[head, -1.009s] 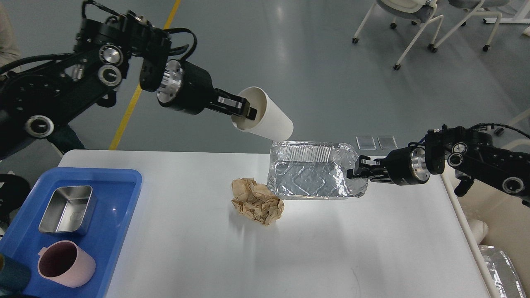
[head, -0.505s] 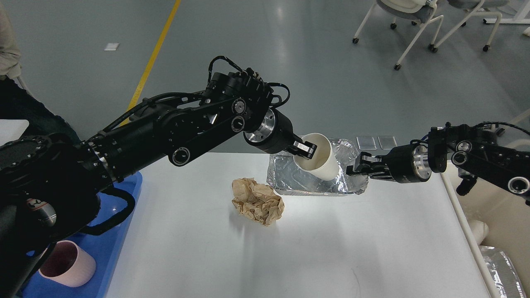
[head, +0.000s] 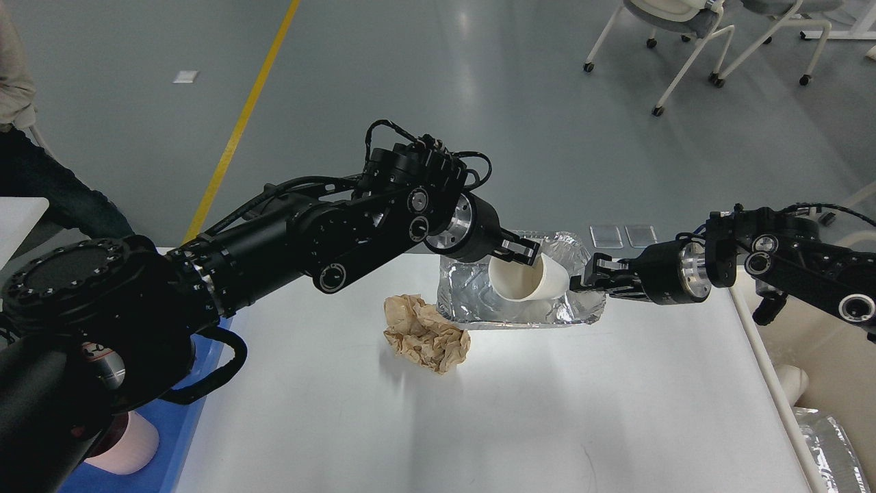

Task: Tidy desktop
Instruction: 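Carry the paper cup over the foil tray and drop it inside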

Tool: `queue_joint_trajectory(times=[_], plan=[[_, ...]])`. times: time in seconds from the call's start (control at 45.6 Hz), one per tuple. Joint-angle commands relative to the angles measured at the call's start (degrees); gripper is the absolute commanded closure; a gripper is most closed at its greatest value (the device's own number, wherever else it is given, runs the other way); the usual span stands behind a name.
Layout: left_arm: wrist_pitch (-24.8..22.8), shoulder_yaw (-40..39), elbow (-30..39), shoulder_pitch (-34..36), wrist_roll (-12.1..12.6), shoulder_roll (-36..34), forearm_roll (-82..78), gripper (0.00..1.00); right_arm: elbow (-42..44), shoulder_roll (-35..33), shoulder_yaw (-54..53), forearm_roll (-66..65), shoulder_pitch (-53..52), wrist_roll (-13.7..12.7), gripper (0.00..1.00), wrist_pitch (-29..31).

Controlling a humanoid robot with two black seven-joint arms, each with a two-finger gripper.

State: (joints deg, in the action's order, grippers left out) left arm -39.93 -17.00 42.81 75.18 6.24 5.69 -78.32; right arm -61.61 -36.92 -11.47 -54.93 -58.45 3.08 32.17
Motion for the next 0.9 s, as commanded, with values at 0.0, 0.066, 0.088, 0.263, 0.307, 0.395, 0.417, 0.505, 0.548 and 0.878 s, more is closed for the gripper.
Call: queue_joint_trajectory(times=[0.0, 0.066, 0.088, 0.263, 0.307, 0.395, 0.417, 0.505, 0.548, 0.878], plan=[[3.36, -0.49, -0.09, -0.04, 0.0, 0.55, 0.36, 0.25, 0.0, 0.0, 0.05, 0.0, 0.17, 0.0, 1.0, 0.0], [5.21, -0.4, -0.18, -0.04, 0.09, 0.55, 0.36, 0.25, 0.0, 0.18, 0.05, 0.0, 0.17, 0.0, 1.0, 0.0], [5.47, -0.4, -0.18, -0.04, 0.09, 0.55, 0.36, 0.25, 0.0, 0.27, 0.05, 0.0, 0.17, -0.09, 1.0, 0.0], [7.76, -0.66, -0.18, -0.12, 0.35, 0.63, 0.45, 0.26, 0.0, 0.35, 0.05, 0.0, 0.26, -0.09, 1.0, 0.0], [8.55, -0.84, -0.09, -0.12, 0.35, 0.63, 0.45, 0.26, 0.0, 0.35, 0.05, 0.0, 0.26, -0.09, 1.0, 0.0], [9.26, -0.93, -0.18, -0.04, 0.26, 0.63, 0.45, 0.26, 0.0, 0.35, 0.05, 0.0, 0.26, -0.09, 1.0, 0.0], [9.26, -0.93, -0.18, -0.04, 0.26, 0.63, 0.45, 0.26, 0.0, 0.35, 0.05, 0.0, 0.26, -0.09, 1.0, 0.0], [9.34, -0.93, -0.09, 0.05, 0.26, 0.81, 0.45, 0.26, 0.09, 0.44, 0.05, 0.0, 0.26, 0.0, 1.0, -0.09], [9.34, -1.01, -0.09, 0.32, 0.26, 1.07, 0.45, 0.26, 0.09, 0.36, 0.05, 0.0, 0.26, -0.09, 1.0, -0.09], [10.13, -1.19, -0.09, 2.34, 0.26, 0.46, 6.51, 0.25, 0.26, 0.71, 0.13, -0.09, 0.26, -0.09, 1.0, -0.18]])
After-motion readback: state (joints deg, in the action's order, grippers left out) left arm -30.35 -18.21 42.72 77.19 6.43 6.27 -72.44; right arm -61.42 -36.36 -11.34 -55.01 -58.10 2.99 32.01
